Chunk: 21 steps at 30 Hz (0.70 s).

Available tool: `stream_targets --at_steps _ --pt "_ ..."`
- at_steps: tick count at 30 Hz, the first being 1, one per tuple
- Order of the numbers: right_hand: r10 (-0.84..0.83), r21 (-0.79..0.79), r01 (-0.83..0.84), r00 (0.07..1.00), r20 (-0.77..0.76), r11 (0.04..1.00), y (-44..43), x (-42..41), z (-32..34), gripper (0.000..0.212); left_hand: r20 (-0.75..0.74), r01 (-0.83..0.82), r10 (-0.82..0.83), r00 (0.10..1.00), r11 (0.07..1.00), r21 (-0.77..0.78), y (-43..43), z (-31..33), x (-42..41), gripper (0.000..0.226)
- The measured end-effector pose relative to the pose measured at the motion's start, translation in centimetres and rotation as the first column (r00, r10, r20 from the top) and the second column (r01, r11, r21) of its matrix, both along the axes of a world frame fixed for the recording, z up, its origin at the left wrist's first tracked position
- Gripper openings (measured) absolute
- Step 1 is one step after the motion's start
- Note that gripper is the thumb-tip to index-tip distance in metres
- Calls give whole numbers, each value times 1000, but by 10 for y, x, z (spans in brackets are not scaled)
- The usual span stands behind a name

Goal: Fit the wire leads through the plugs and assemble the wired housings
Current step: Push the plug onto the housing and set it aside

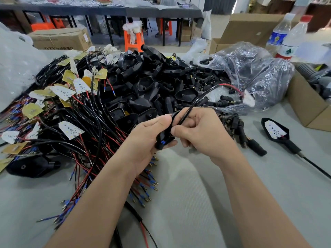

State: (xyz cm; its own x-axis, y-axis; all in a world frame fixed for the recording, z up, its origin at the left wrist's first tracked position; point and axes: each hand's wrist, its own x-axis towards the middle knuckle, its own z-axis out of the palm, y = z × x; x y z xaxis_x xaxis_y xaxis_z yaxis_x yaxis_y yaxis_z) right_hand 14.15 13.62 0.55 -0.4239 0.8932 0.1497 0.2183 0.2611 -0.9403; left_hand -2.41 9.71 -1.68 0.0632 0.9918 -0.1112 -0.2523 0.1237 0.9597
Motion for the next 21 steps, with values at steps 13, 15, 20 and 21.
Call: stream_targets --at_steps 13,15,20,21 --pt "-473 371 422 879 54 827 -10 -22 -3 33 159 268 -276 948 961 71 0 3 -7 64" --pt "-455 347 421 891 17 838 -8 -22 -5 50 168 288 -294 941 956 61 1 0 -10 60" --pt "-338 81 342 939 -69 936 3 -9 -9 50 87 225 -224 971 974 1 2 -5 -10 36" --pt "-366 70 370 928 -70 926 5 -5 -8 39 3 135 -135 991 990 -26 1 -6 -7 32"
